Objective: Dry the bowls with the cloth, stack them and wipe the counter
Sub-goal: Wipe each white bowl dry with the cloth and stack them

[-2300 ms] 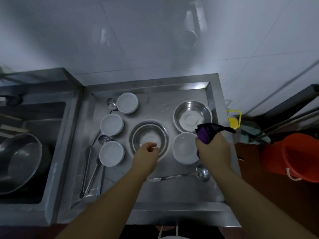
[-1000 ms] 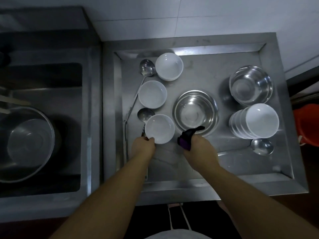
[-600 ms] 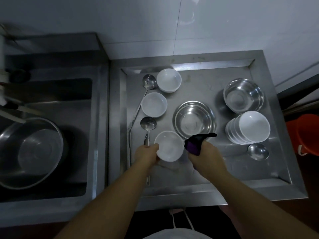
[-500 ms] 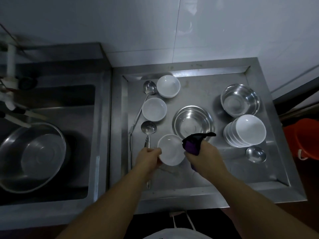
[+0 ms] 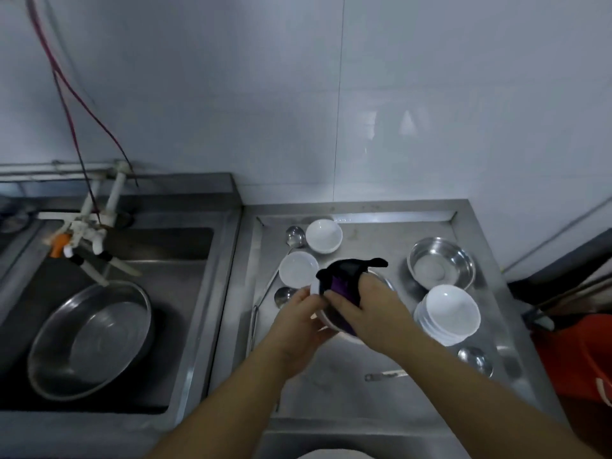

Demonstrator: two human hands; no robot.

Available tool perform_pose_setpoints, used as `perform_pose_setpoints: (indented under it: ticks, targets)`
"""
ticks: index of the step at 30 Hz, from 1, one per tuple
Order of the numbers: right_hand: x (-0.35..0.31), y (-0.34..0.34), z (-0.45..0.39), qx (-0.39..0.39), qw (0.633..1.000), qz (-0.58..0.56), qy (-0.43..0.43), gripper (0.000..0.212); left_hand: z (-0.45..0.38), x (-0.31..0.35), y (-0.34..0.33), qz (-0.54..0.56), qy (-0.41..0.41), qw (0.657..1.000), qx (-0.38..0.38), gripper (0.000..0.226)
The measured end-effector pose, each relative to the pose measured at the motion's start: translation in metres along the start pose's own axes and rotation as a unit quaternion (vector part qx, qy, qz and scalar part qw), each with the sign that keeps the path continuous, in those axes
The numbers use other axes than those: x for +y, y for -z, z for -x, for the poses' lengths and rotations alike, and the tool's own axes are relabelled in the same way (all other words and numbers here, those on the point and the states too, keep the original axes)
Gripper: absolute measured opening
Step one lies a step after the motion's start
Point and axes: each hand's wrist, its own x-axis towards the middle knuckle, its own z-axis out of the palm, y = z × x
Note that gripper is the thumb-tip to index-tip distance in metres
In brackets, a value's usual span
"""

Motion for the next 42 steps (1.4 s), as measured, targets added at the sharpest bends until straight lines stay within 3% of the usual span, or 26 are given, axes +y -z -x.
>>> perform_pose_setpoints:
  ticks: [4, 11, 14, 17, 19, 22, 25, 30, 36, 42]
  targets:
    - [-0.004, 0.034, 0.012, -0.028, 0.999, -0.029, 0.007, 0.048, 0.023, 0.016, -0.032, 0.011, -0.026, 0.999, -0.022, 0.056]
    - [-0.009, 0.094, 0.040, -0.075, 0.993, -0.077, 0.045, 0.026, 0.047, 0.027, -0.083, 0.000, -0.018, 0.998, -0.057, 0.065]
    - [-0.008, 0.109, 0.048, -0.095, 0.991, -0.031, 0.093, 0.032, 0.052, 0.023, -0.099, 0.008, -0.033, 0.997, -0.076, 0.073]
    - [-0.007, 0.112, 0.054, -0.061, 0.991, 0.005, 0.121, 0.015, 0.058, 0.019, -0.116, 0.005, -0.067, 0.994, -0.085, 0.072]
    - [-0.012, 0.112, 0.055, -0.022, 0.994, -0.003, 0.111, 0.008, 0.063, 0.021, -0.125, 0.009, -0.086, 0.994, -0.061, 0.070]
    - [-0.026, 0.114, 0.052, 0.001, 0.999, -0.022, 0.048, 0.018, 0.066, 0.029, -0.136, -0.024, -0.138, 0.989, -0.048, 0.066]
    - [-0.046, 0.119, 0.048, 0.005, 0.999, -0.046, -0.021, 0.025, 0.069, 0.039, -0.136, -0.058, -0.178, 0.982, -0.023, 0.077]
    - [-0.072, 0.129, 0.037, -0.087, 0.990, -0.082, -0.081, 0.027, 0.068, 0.052, -0.118, -0.103, -0.188, 0.977, -0.021, 0.092]
    - [-0.081, 0.119, 0.037, -0.137, 0.917, -0.338, -0.165, 0.021, 0.081, 0.050, -0.091, -0.046, -0.152, 0.979, -0.127, 0.086]
    - [-0.091, 0.092, 0.036, -0.016, 0.789, -0.593, -0.160, 0.027, 0.086, 0.062, -0.083, 0.043, -0.120, 0.982, -0.136, 0.068]
